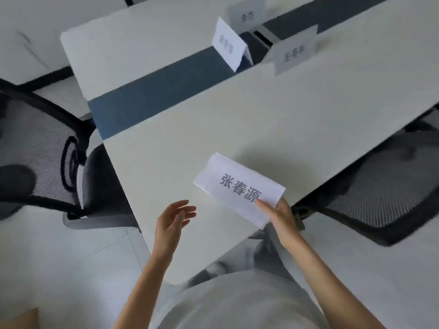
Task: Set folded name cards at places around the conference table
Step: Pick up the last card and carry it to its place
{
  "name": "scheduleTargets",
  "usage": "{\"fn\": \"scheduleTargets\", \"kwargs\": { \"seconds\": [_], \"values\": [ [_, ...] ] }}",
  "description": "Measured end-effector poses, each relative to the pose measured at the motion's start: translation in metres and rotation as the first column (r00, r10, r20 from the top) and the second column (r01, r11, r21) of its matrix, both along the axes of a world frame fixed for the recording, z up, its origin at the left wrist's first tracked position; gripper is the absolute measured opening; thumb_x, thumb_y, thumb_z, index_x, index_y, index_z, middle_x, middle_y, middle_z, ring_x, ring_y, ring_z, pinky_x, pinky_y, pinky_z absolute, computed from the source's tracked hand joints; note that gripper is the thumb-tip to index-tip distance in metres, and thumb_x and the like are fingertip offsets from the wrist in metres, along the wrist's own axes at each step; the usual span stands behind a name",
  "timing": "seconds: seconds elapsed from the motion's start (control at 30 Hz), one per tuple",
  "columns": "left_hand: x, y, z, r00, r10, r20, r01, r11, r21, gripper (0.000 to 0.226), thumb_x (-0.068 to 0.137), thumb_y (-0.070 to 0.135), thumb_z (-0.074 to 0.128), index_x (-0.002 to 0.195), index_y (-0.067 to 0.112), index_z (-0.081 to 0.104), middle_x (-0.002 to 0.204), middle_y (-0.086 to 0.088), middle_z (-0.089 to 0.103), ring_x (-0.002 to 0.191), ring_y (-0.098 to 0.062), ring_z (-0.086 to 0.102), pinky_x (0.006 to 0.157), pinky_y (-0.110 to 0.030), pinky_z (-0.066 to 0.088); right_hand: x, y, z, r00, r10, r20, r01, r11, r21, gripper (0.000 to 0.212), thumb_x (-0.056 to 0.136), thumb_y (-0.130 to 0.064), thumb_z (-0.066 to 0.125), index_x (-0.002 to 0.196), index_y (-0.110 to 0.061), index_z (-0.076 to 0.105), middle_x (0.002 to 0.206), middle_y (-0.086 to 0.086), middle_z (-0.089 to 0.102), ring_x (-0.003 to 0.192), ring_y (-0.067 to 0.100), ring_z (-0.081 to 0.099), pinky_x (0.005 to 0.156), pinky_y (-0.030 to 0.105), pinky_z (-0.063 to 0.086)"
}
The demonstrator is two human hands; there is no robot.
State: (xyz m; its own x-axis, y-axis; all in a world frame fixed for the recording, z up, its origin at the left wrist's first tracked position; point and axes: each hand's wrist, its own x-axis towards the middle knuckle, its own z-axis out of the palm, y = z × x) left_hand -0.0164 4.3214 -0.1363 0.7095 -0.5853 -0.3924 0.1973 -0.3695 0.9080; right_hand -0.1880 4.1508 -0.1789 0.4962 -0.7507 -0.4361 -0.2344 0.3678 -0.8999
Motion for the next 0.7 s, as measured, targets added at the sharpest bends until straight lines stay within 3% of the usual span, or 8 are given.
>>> {"fn": "scheduleTargets", "kwargs": {
  "seconds": [0.07, 0.17, 0.23, 0.33, 0.47, 0.6, 0.7],
  "values": [
    [0.001, 0.01, 0.0, 0.984, -0.173, 0.048, 0.172, 0.985, 0.008, 0.031, 0.09, -0.003, 0.037, 0.105, 0.014, 0.058, 0.091, -0.001, 0.069, 0.075, -0.003, 0.067, 0.076, -0.021, 0.052, -0.029, 0.037, 0.005, 0.985, -0.173, 0.005, 0.173, 0.985, 0.007, 0.028, 0.078, -0.015, 0.068, 0.104, -0.024, 0.06, 0.107, 0.001, 0.068, 0.099, 0.016, 0.066, 0.085, 0.034, 0.053],
    [-0.005, 0.023, -0.001, 0.934, -0.344, 0.096, 0.343, 0.939, 0.02, 0.032, 0.091, -0.002, 0.038, 0.103, 0.019, 0.06, 0.081, 0.01, 0.073, 0.078, -0.005, 0.067, 0.075, -0.018, 0.053, -0.075, 0.092, 0.016, 0.93, -0.368, -0.009, 0.368, 0.93, 0.022, 0.029, 0.082, -0.008, 0.063, 0.106, -0.024, 0.058, 0.102, -0.003, 0.067, 0.085, 0.0, 0.066, 0.066, 0.015, 0.054],
    [-0.02, 0.03, -0.003, 0.905, -0.421, 0.052, 0.421, 0.907, 0.027, 0.032, 0.091, 0.0, 0.039, 0.1, 0.02, 0.061, 0.079, 0.012, 0.074, 0.078, -0.007, 0.067, 0.075, -0.02, 0.053, -0.11, 0.132, 0.02, 0.88, -0.472, -0.054, 0.473, 0.881, 0.014, 0.03, 0.079, -0.013, 0.068, 0.106, -0.022, 0.059, 0.102, -0.001, 0.068, 0.089, 0.007, 0.067, 0.069, 0.02, 0.056],
    [-0.055, 0.031, -0.01, 0.841, -0.539, -0.053, 0.541, 0.839, 0.049, 0.03, 0.091, 0.0, 0.039, 0.098, 0.016, 0.064, 0.078, 0.01, 0.075, 0.075, -0.008, 0.068, 0.074, -0.024, 0.054, -0.159, 0.189, 0.021, 0.762, -0.637, -0.114, 0.643, 0.766, 0.021, 0.045, 0.06, -0.039, 0.074, 0.1, -0.022, 0.063, 0.101, 0.004, 0.071, 0.092, 0.023, 0.068, 0.077, 0.041, 0.057],
    [-0.124, 0.009, -0.015, 0.632, -0.77, -0.089, 0.775, 0.629, 0.067, 0.033, 0.091, 0.0, 0.04, 0.089, 0.023, 0.064, 0.076, 0.013, 0.074, 0.073, -0.005, 0.068, 0.07, -0.02, 0.053, -0.215, 0.25, 0.015, 0.553, -0.811, -0.192, 0.828, 0.561, 0.017, 0.058, 0.048, -0.047, 0.07, 0.098, -0.016, 0.063, 0.097, 0.005, 0.071, 0.09, 0.023, 0.067, 0.072, 0.036, 0.055],
    [-0.208, -0.038, -0.014, 0.376, -0.925, -0.058, 0.926, 0.375, 0.034, 0.033, 0.092, 0.003, 0.039, 0.093, 0.026, 0.062, 0.078, 0.018, 0.073, 0.076, -0.002, 0.067, 0.071, -0.014, 0.051, -0.269, 0.288, 0.003, 0.326, -0.92, -0.217, 0.944, 0.327, 0.031, 0.039, 0.064, -0.027, 0.078, 0.097, -0.013, 0.064, 0.096, 0.007, 0.072, 0.094, 0.027, 0.066, 0.078, 0.041, 0.053],
    [-0.278, -0.075, -0.014, 0.26, -0.965, -0.021, 0.965, 0.26, 0.006, 0.03, 0.093, 0.006, 0.04, 0.094, 0.027, 0.062, 0.079, 0.018, 0.073, 0.077, -0.003, 0.067, 0.074, -0.015, 0.052, -0.315, 0.295, -0.008, 0.196, -0.949, -0.245, 0.98, 0.196, 0.028, 0.05, 0.056, -0.04, 0.079, 0.096, -0.014, 0.065, 0.094, 0.004, 0.073, 0.093, 0.023, 0.067, 0.076, 0.037, 0.053]
  ]
}}
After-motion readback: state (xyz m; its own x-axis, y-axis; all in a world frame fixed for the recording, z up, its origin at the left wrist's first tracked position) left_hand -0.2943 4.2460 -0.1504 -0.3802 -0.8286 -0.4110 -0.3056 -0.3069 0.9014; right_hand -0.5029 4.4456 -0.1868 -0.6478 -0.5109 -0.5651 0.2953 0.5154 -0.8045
